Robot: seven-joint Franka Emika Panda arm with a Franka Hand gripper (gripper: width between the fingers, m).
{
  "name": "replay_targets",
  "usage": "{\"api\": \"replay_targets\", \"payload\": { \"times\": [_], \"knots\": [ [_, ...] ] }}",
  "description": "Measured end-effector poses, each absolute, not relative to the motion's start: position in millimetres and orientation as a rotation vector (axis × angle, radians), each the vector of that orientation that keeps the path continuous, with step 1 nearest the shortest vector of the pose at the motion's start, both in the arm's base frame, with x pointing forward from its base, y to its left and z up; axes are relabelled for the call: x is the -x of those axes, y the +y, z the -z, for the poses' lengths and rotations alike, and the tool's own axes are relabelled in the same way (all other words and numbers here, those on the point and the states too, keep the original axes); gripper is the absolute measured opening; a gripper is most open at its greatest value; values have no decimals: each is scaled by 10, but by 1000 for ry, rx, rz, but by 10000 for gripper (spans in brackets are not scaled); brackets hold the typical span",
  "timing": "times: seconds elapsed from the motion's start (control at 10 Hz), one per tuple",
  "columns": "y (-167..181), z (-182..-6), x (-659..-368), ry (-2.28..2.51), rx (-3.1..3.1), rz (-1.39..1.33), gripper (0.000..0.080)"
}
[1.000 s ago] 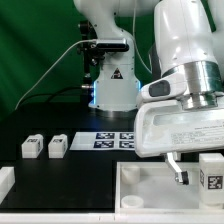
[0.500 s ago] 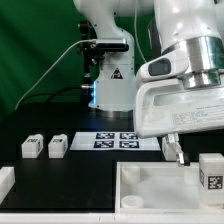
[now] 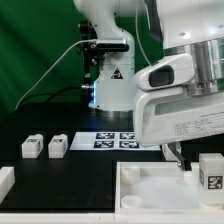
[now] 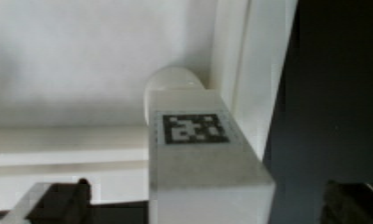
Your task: Assemble one leg
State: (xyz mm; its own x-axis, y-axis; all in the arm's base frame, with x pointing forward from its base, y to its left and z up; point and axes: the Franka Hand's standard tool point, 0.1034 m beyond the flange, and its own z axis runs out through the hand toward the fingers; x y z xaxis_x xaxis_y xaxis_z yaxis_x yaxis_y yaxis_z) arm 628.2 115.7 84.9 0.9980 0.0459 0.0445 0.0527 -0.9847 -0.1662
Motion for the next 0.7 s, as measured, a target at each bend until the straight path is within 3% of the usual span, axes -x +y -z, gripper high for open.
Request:
{"api": "replay_targets", "payload": {
  "times": [0.3, 0.4, 0.5, 0.7],
  "knots": [
    [1175, -787, -6361, -87, 2976, 49, 649],
    [1169, -786, -6362, -86, 2976, 49, 520],
    [1169, -785, -6362, -86, 2976, 49, 520],
    [1135, -779, -6365, -84, 2981, 49, 294]
  ]
}}
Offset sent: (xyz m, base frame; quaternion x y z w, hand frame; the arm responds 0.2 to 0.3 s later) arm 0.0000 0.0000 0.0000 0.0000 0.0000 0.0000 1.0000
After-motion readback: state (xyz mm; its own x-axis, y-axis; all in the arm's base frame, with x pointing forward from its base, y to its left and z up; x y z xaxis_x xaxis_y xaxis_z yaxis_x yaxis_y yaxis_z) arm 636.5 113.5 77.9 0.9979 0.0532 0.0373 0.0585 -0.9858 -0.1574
